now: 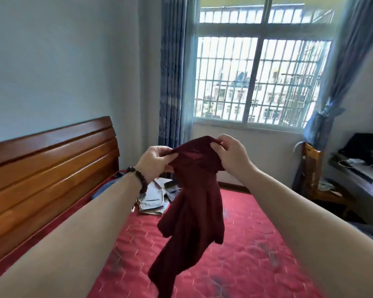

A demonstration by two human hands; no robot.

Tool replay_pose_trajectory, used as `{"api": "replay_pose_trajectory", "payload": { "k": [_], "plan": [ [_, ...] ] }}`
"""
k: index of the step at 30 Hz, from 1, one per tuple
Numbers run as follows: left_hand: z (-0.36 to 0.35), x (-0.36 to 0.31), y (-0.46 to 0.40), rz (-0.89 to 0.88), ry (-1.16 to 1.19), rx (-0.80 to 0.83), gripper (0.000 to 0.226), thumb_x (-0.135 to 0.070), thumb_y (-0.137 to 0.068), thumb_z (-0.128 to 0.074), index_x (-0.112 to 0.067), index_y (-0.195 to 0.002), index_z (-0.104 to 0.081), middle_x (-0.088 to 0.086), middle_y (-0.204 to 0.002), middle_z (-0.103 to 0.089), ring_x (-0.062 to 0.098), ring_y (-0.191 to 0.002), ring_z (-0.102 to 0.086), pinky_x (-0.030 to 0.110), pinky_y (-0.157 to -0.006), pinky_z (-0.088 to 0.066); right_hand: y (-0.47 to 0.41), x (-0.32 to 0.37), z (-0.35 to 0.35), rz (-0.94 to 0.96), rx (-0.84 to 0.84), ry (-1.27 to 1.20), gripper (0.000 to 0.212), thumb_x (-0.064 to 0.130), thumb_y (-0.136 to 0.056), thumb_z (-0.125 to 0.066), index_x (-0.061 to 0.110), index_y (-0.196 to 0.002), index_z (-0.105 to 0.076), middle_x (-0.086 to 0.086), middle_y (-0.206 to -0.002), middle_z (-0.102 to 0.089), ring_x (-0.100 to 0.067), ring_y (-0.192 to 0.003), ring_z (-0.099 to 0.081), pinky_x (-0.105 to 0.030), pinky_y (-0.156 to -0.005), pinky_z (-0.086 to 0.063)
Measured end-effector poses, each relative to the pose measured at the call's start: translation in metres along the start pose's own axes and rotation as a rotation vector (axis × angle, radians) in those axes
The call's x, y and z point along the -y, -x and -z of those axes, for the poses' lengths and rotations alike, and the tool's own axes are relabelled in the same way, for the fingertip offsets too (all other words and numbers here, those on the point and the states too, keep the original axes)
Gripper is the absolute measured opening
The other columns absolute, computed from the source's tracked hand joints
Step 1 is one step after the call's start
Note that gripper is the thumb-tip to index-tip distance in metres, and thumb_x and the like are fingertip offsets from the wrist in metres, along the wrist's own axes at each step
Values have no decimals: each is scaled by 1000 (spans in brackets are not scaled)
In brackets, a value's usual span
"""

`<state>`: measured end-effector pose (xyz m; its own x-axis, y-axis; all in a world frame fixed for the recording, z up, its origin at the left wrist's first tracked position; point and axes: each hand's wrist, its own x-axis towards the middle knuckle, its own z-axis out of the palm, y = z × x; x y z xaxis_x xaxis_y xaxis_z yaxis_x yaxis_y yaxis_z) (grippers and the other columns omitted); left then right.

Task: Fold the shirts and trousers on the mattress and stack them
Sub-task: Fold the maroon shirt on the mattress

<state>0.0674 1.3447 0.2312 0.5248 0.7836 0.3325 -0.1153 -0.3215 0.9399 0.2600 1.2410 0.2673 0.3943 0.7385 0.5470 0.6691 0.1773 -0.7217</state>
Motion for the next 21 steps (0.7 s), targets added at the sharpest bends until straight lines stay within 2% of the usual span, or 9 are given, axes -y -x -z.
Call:
{"api": "replay_pose_trajectory", "payload": {
  "k": [4,6,8,10,12,14,17,19,21],
  "plan": [
    [8,-19,-10,-9,72,-30,15,-14,-97,-52,-9,-91,-65,14,-85,-64,20,-69,-60,33,-65,-52,-5,20,3,64,-18,72,19,21,-93,-58,17,-74,-54,7,-62,-50,-10,-60,-44,-20,-54,-31],
    [9,-23,-14,-5,87,-77,17,-16,-98,-50,-14,-87,-63,10,-80,-63,17,-65,-58,31,-63,-50,-8,27,3,83,-30,76,21,20,-93,-57,15,-73,-52,7,-63,-50,-13,-63,-44,-24,-57,-29],
    [10,-26,-18,-9,76,-125,23,-21,-99,-50,-18,-80,-62,2,-71,-66,13,-59,-59,30,-60,-52,-11,32,2,87,-31,81,21,20,-94,-55,13,-75,-53,5,-65,-51,-15,-67,-45,-18,-55,-31],
    [10,-29,-21,-21,62,-146,24,-29,-98,-51,-18,-81,-65,5,-76,-69,20,-68,-62,38,-72,-53,-13,35,2,88,-28,78,19,21,-95,-53,9,-81,-56,2,-71,-55,-16,-71,-47,-12,-56,-32],
    [9,-37,-16,-31,26,-109,31,-47,-87,-58,-17,-87,-67,9,-86,-73,23,-79,-67,39,-80,-55,-13,37,3,96,-30,67,18,20,-96,-52,7,-84,-56,1,-73,-55,-15,-70,-47,-11,-57,-33],
    [12,-44,-11,-51,-61,-18,45,-55,-68,-72,-18,-94,-65,0,-87,-75,16,-81,-70,31,-74,-57,-13,38,5,108,-35,56,17,18,-96,-52,11,-80,-53,5,-69,-52,-10,-65,-45,-8,-57,-33],
    [21,-46,-8,-59,-225,194,53,-21,-67,-86,-14,-111,-58,-2,-99,-74,15,-94,-70,26,-78,-56,-13,39,10,104,-38,35,16,17,-96,-52,14,-80,-52,6,-69,-52,-6,-64,-45,-8,-57,-33],
    [25,-48,-6,-10,-318,245,55,-2,-72,-80,-7,-120,-53,11,-112,-69,27,-105,-66,39,-89,-55,-15,40,15,100,-32,31,16,17,-96,-52,15,-81,-54,6,-71,-53,-6,-65,-46,-9,-58,-34],
    [28,-47,-4,28,-335,247,42,1,-80,-73,2,-119,-56,24,-113,-66,39,-106,-63,52,-93,-51,-17,39,21,100,-20,53,17,19,-96,-53,15,-80,-53,6,-70,-52,-7,-66,-46,-14,-59,-34]
  ]
}}
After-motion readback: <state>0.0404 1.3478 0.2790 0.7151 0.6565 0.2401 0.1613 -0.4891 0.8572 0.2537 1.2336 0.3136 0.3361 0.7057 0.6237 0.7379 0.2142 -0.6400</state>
